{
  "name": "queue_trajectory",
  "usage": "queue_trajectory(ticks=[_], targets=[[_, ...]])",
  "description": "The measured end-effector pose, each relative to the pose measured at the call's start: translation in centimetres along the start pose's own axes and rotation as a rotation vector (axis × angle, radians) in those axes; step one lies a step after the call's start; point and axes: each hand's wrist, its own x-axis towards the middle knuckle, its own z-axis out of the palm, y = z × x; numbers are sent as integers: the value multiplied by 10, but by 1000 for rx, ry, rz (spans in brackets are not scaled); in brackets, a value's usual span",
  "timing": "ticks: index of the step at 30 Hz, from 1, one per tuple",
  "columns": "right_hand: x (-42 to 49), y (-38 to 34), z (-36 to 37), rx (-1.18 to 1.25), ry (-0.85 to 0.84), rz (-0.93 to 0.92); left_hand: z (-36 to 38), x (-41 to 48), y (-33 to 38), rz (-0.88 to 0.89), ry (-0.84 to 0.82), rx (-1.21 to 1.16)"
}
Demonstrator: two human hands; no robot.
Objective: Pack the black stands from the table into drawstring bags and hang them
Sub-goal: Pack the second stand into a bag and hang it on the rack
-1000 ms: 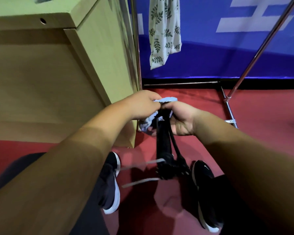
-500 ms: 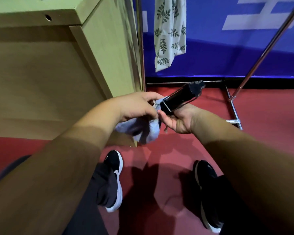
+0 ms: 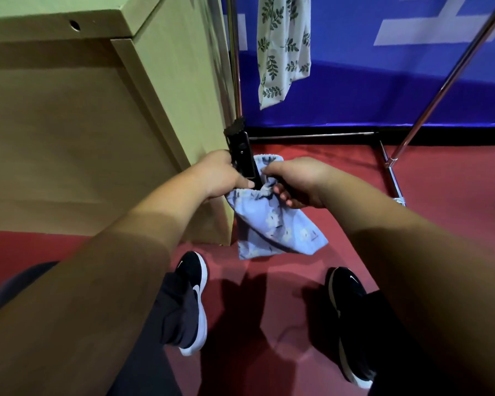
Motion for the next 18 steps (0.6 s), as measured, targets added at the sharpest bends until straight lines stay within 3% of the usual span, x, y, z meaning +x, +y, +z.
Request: queue_trajectory(ticks=[5,8,11,14,18], targets=[[1,-1,-6,20,37,-83,3,-2,-3,19,-85,-147],[3,2,-7,28,29,-99,9,-2,3,11,11,-79],[6,0,-12,58,117,-174,10,-4,11,-9,82,30],[8,-3,-22,89,277,-274,2,2,10,-13,26,60],[14,5,-33,-224,455,-291,-6,5,11,-1,54,84]])
